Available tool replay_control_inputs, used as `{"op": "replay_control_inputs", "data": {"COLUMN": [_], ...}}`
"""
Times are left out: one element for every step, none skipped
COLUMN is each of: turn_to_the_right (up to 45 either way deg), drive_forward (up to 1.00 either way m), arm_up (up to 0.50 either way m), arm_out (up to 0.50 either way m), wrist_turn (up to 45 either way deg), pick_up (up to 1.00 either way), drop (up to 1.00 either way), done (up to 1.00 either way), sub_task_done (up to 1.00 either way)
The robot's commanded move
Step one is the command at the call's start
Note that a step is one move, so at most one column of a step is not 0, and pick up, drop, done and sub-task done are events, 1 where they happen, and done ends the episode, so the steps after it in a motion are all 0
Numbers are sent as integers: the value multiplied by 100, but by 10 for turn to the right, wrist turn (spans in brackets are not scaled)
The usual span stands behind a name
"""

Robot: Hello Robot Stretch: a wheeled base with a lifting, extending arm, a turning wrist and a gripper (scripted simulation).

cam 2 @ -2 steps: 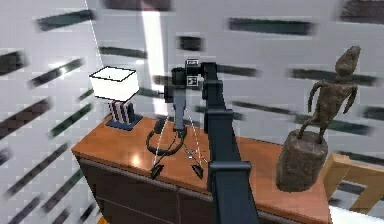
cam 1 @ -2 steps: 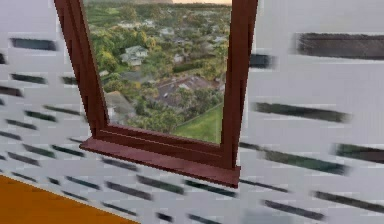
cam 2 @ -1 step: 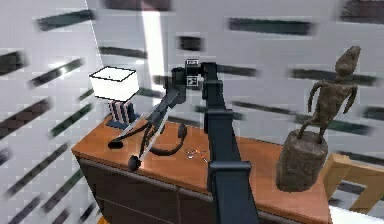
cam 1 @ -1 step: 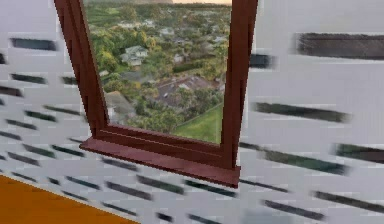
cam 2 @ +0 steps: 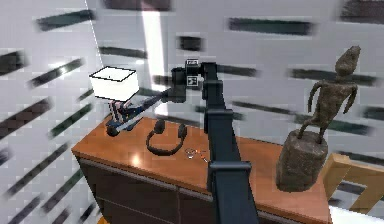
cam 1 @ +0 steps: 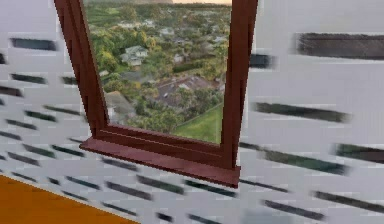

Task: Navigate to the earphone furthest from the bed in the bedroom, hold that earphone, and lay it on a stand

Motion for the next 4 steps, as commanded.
{"op": "replay_control_inputs", "data": {"turn_to_the_right": [0, 0, 0, 0], "drive_forward": [0, 0, 0, 0], "arm_up": [0, 0, -30, 0], "arm_out": [0, 0, 0, 0], "wrist_turn": [450, 180, 0, 0], "pick_up": [0, 0, 0, 100], "drop": [0, 0, 0, 0], "done": [0, 0, 0, 0], "sub_task_done": [0, 0, 0, 0]}}
